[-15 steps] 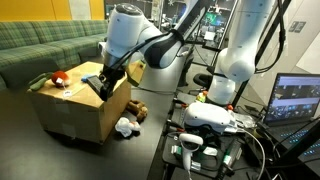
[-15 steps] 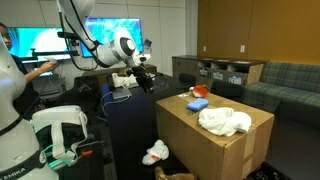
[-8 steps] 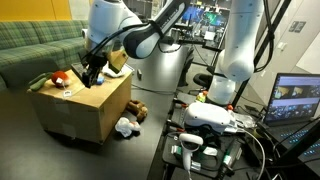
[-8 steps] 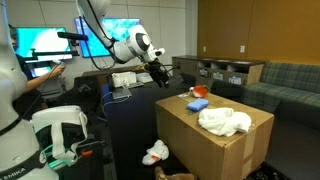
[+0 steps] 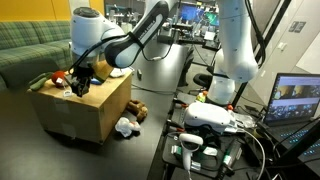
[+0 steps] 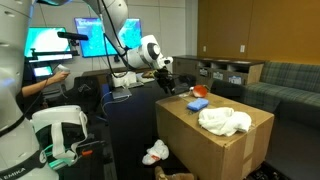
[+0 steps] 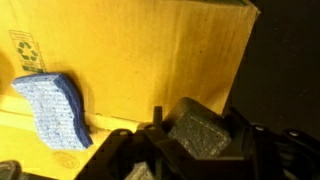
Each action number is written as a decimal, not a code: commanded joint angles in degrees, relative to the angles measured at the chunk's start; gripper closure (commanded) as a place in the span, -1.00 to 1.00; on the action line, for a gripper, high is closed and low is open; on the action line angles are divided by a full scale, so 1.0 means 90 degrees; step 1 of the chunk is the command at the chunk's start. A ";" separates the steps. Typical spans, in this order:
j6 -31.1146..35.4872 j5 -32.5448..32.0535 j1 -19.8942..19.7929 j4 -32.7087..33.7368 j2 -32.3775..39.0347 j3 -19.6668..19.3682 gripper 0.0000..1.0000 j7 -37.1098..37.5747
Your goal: Replace the objects on the box with the objects on the table, that is the brown toy with the towel, plastic bag with the blue duster and orange object with the dark brown duster
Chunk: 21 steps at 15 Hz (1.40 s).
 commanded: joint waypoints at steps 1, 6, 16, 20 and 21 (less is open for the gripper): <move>-0.0270 0.0393 0.0392 0.0731 0.0542 -0.0449 0.22 -0.0365; -0.0453 0.0640 0.0652 0.1053 0.0782 -0.0883 0.22 -0.0579; -0.1083 0.0992 0.0671 0.1138 0.0631 -0.0974 -1.00 -0.1029; -0.1050 0.0917 0.0699 0.1235 0.0557 -0.1038 -1.00 -0.0993; -0.1039 0.0920 0.0698 0.1323 0.0566 -0.1042 -1.00 -0.0987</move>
